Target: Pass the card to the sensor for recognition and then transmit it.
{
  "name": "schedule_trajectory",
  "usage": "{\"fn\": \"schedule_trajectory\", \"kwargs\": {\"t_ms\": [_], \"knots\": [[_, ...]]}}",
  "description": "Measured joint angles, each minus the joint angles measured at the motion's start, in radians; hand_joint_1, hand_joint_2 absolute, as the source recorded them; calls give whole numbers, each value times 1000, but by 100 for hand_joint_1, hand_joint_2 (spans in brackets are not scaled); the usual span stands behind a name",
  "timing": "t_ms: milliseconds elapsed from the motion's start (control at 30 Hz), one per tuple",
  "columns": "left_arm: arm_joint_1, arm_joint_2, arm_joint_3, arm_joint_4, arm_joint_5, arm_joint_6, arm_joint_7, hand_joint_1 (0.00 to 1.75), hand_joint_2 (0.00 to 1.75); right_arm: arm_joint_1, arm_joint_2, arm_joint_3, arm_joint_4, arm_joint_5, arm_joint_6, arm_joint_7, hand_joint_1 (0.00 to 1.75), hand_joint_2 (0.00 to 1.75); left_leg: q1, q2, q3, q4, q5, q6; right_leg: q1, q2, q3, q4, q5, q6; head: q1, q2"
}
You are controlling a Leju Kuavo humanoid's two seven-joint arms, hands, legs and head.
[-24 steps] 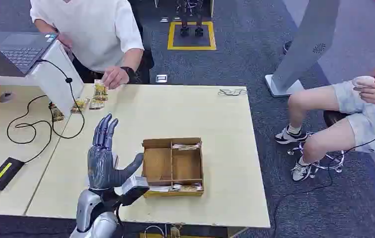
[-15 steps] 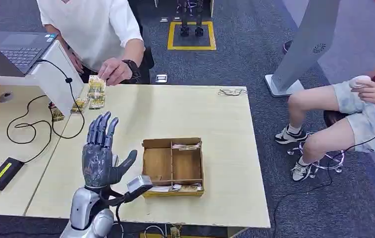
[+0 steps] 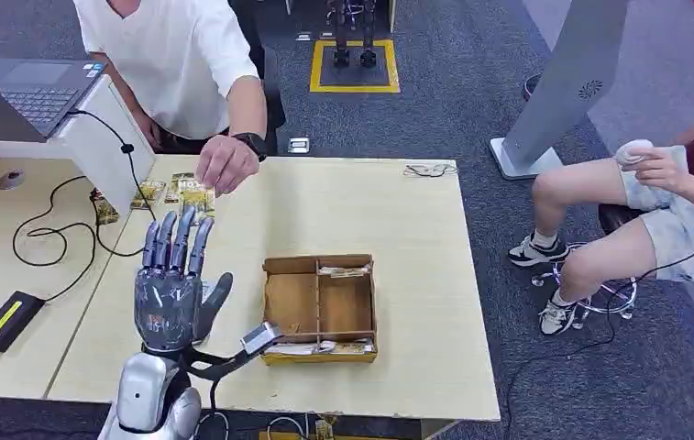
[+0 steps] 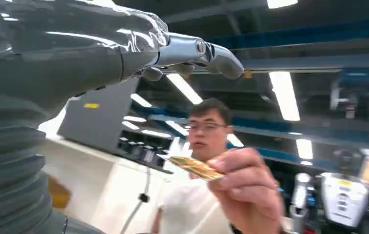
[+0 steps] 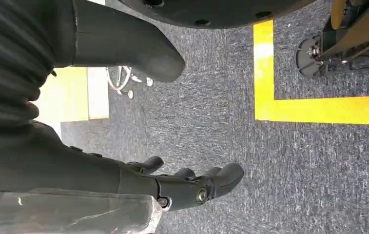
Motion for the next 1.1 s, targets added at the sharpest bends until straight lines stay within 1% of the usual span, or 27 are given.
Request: {"fn": "schedule_trajectory", "kwargs": {"t_ms": [67, 133, 200, 333, 400, 467, 500, 633, 767, 1100], "knots": [[-12, 11, 0, 0, -5, 0, 68, 0, 175, -1, -2, 3, 4, 10, -1, 0, 0, 175, 0, 0, 0, 0, 0, 0, 0, 0, 0, 0, 0, 0, 0, 0], [-34, 33, 0, 2, -5, 0, 117, 0, 175, -2, -4, 9, 7, 16, -2, 1, 0, 175, 0, 0, 0, 0, 0, 0, 0, 0, 0, 0, 0, 0, 0, 0], [-58, 50, -1, 11, -5, 0, 154, 0, 175, -4, -7, 13, 11, 16, -4, 1, 0, 175, 0, 0, 0, 0, 0, 0, 0, 0, 0, 0, 0, 0, 0, 0], [-87, 73, -2, 28, -5, 0, 173, 0, 175, -4, -10, 17, 14, 22, -5, 1, 0, 175, 0, 0, 0, 0, 0, 0, 0, 0, 0, 0, 0, 0, 0, 0], [-102, 77, -7, 44, -5, 0, 188, 0, 175, -5, -11, 19, 16, 28, -5, 3, 0, 175, 0, 0, 0, 0, 0, 0, 0, 0, 0, 0, 0, 0, 0, 0], [-113, 76, -10, 54, -5, 0, 187, 0, 175, -5, -12, 21, 18, 28, -6, 5, 0, 175, 0, 0, 0, 0, 0, 0, 0, 0, 0, 0, 0, 0, 0, 0], [-117, 74, -11, 62, -4, 0, 178, 175, 175, -5, -12, 23, 19, 28, -6, 9, 0, 175, 0, 0, 0, 0, 0, 0, 0, 0, 0, 0, 0, 0, 0, 0], [-124, 63, -11, 84, 4, 0, 130, 175, 175, -6, -14, 25, 22, 27, -10, 11, 0, 175, 0, 0, 0, 0, 0, 0, 0, 0, -1, 0, 0, 0, 0, 0], [-128, 55, -11, 97, 5, 0, 127, 175, 175, -7, -15, 27, 22, 27, -10, 11, 0, 175, 0, 0, 0, 0, 0, 0, 0, 0, -1, 0, 0, 0, 0, 0], [-130, 40, -11, 111, 35, 0, 47, 175, 175, -7, -16, 31, 22, 27, -11, 14, 0, 175, 0, 0, 0, 0, 0, 0, 0, 0, -1, 0, 0, 0, 0, 0]]}}
